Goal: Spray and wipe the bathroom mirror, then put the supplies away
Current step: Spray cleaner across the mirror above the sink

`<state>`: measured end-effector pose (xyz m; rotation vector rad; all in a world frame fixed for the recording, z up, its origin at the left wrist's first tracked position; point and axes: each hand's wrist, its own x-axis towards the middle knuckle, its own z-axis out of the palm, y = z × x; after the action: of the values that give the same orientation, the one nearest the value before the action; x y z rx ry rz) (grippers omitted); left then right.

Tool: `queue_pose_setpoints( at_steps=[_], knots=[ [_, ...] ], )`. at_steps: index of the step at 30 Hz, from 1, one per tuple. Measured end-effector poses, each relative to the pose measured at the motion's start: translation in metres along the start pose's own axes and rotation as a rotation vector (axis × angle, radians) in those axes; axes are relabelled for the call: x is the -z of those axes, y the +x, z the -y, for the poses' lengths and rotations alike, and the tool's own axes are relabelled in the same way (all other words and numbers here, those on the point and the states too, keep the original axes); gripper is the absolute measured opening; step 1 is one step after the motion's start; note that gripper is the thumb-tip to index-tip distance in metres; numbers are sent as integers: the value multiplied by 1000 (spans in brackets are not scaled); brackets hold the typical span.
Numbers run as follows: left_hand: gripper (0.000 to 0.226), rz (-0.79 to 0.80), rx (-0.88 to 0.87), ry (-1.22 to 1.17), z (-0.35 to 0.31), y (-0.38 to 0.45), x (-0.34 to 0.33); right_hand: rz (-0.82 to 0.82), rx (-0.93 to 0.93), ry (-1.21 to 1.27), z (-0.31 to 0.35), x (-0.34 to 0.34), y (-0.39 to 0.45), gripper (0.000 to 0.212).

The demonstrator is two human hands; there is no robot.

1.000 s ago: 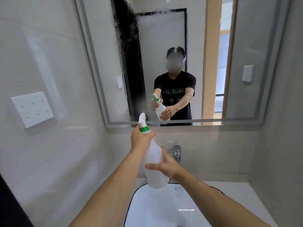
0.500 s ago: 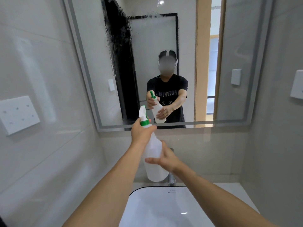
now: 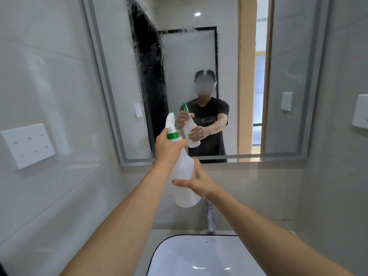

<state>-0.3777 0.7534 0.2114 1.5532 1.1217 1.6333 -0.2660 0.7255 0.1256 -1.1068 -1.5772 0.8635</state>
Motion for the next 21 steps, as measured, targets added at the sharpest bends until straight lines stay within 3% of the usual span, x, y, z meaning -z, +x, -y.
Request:
queue_pose_setpoints(
  at_steps=[8, 16, 21],
  knots=[
    [39, 93, -77, -17, -27, 6, -13, -70, 51, 2, 13, 14, -1, 73],
    [25, 151, -119, -19, -31, 0, -43, -137, 32, -2, 9, 39, -14, 79],
    [31, 212, -100, -49, -25, -4, -63, -190, 13, -27, -1, 53, -23, 79]
  ],
)
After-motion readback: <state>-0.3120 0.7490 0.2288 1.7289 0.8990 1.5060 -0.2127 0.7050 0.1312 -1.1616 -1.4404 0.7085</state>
